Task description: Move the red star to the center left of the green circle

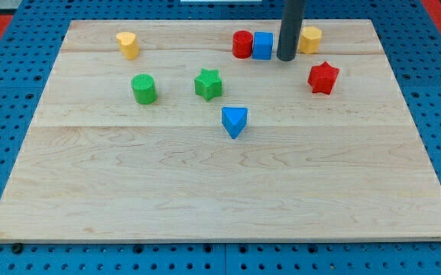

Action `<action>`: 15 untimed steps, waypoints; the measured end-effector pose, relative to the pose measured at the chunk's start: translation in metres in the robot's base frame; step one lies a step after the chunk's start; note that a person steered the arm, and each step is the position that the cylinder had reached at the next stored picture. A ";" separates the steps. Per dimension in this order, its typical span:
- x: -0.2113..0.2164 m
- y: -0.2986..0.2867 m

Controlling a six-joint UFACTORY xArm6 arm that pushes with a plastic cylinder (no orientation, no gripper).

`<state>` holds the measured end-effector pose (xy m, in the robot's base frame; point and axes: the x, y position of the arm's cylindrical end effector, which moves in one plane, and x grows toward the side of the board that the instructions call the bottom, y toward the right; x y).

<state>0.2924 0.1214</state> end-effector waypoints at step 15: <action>0.124 -0.364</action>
<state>0.4169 -0.2426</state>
